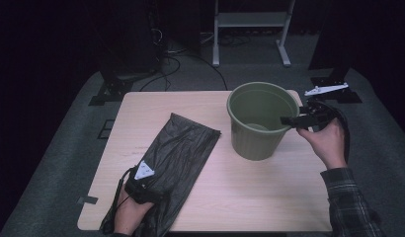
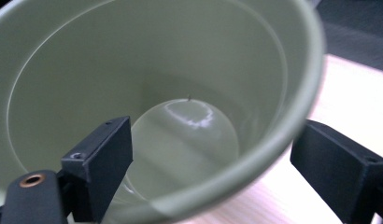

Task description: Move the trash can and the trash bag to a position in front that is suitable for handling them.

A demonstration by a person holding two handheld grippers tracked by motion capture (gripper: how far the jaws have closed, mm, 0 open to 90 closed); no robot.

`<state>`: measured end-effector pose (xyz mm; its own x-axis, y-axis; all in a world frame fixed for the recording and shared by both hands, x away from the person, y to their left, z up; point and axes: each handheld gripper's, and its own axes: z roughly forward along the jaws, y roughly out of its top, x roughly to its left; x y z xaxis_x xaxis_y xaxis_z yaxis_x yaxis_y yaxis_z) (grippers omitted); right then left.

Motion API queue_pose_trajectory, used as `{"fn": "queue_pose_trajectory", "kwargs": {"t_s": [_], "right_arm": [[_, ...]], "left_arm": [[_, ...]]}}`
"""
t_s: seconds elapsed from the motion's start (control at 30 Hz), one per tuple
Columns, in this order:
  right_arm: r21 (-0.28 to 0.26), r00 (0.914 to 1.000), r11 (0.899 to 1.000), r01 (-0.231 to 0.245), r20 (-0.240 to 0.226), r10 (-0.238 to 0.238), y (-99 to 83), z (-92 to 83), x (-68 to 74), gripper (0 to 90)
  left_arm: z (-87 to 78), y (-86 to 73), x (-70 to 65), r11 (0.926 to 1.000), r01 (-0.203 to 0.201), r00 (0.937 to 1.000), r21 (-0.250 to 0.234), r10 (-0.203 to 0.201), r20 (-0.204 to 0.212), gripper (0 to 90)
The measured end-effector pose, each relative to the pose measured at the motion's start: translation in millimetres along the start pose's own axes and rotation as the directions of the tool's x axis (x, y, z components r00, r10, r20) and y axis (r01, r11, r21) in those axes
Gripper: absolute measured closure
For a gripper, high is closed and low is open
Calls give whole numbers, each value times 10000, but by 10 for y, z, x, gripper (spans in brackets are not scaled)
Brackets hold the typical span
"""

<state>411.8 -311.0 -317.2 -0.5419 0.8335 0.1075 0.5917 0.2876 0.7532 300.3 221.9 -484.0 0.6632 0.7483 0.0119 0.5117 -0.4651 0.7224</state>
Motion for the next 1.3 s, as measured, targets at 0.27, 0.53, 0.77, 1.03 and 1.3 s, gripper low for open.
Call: {"fn": "queue_pose_trajectory", "kwargs": {"t_s": [0.27, 0.53, 0.77, 1.03, 1.3], "right_arm": [[359, 9985, 9983, 463, -302, -452, 11, 120, 142, 133], [238, 9961, 9979, 609, -647, -592, -31, 81, 223, 133], [185, 9882, 9951, 973, -1206, -944, -77, 76, 383, 133], [101, 9771, 9906, 1366, -1659, -1330, -122, 67, 572, 133], [58, 9587, 9832, 1827, -2227, -1768, -157, 73, 810, 133]], "left_arm": [[0, 0, 0, 10000, 2, 10000, -2, -2, 1, 8], [0, 0, 1, 10000, -14, 10000, 11, 14, 2, 8], [-2, 1, 1, 10000, -14, 10000, 25, 14, 10, 8], [-3, 1, 1, 10000, -6, 10000, 30, 6, 13, 8], [-3, 0, 1, 10000, -8, 10000, 28, 8, 10, 8]]}}
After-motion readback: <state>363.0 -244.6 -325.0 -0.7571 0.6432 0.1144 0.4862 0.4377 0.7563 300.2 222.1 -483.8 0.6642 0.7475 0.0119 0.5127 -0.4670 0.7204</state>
